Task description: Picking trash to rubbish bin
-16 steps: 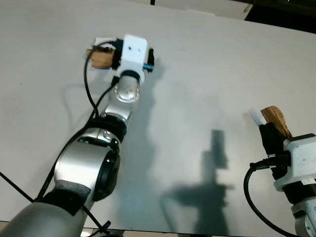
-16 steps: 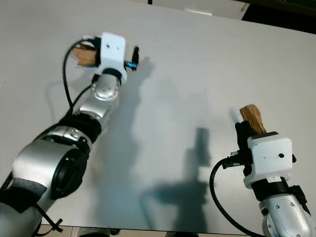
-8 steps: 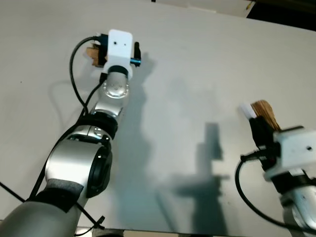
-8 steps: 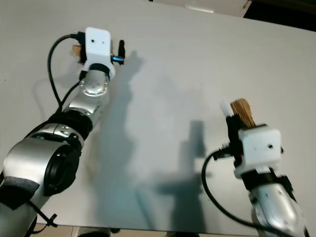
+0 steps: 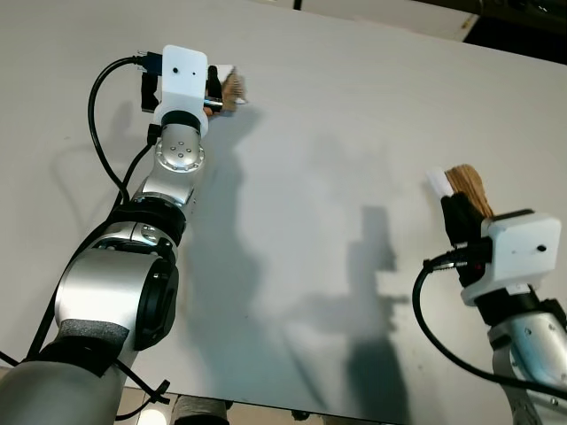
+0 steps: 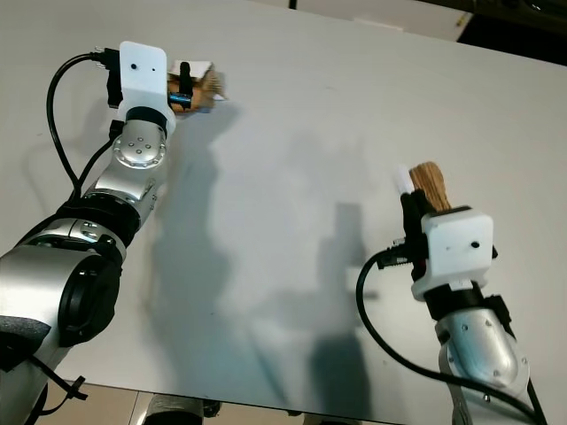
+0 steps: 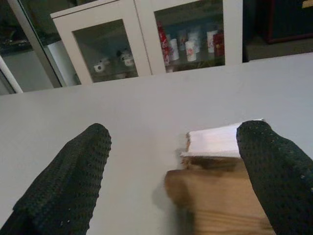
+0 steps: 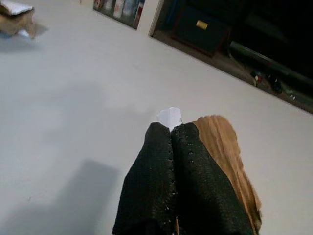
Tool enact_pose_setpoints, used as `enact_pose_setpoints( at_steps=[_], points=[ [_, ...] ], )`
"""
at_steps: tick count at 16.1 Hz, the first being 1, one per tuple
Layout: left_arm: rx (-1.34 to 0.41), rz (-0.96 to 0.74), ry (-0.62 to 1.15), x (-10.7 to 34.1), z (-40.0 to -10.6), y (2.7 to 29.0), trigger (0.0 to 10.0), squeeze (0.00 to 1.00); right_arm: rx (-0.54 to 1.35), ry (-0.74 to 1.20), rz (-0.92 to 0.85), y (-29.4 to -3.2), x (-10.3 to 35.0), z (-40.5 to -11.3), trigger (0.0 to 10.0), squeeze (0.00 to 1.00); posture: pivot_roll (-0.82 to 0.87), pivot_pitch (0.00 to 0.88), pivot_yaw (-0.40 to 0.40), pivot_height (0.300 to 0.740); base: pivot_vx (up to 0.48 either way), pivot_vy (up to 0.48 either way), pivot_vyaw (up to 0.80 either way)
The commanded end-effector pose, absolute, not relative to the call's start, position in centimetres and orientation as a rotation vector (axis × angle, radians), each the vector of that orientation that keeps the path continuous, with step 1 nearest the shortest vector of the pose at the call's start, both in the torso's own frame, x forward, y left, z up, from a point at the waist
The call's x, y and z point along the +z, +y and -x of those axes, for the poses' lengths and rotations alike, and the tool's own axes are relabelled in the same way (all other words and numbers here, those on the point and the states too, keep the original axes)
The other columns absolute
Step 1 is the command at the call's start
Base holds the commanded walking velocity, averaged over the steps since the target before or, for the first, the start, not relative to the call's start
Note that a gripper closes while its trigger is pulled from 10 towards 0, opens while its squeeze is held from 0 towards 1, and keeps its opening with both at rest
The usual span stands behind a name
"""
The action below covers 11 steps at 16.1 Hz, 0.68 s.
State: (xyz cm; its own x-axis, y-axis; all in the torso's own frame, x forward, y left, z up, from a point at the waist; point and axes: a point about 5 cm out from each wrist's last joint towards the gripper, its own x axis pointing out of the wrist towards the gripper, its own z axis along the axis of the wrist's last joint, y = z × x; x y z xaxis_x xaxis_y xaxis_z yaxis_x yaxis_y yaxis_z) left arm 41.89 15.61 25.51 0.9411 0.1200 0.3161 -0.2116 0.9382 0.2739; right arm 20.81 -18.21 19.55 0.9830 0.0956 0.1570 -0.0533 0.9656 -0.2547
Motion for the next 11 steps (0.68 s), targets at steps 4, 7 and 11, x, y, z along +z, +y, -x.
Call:
enact_pose_setpoints(
  at_steps=[4,7,11],
  points=[
    [0.149,-0.326,-0.278,25.8,-42.1,14.2,10.0,0.00,0.033,-0.154,0.263,-18.7,19.5,-19.3,10.0,0.00,-0.08,0.302,-0.075,0.740,0.000,0.000,0.00],
    [0.118,-0.327,-0.272,25.9,-42.2,13.2,10.0,0.00,0.019,-0.150,0.265,-18.7,19.5,-18.8,10.0,0.00,-0.11,0.313,-0.064,0.740,0.000,0.000,0.00],
    [0.084,-0.341,-0.228,24.8,-42.2,12.3,10.0,0.00,-0.010,-0.130,0.266,-18.8,19.5,-17.7,10.0,0.00,-0.14,0.337,-0.055,0.740,0.000,0.000,0.00]
  ],
)
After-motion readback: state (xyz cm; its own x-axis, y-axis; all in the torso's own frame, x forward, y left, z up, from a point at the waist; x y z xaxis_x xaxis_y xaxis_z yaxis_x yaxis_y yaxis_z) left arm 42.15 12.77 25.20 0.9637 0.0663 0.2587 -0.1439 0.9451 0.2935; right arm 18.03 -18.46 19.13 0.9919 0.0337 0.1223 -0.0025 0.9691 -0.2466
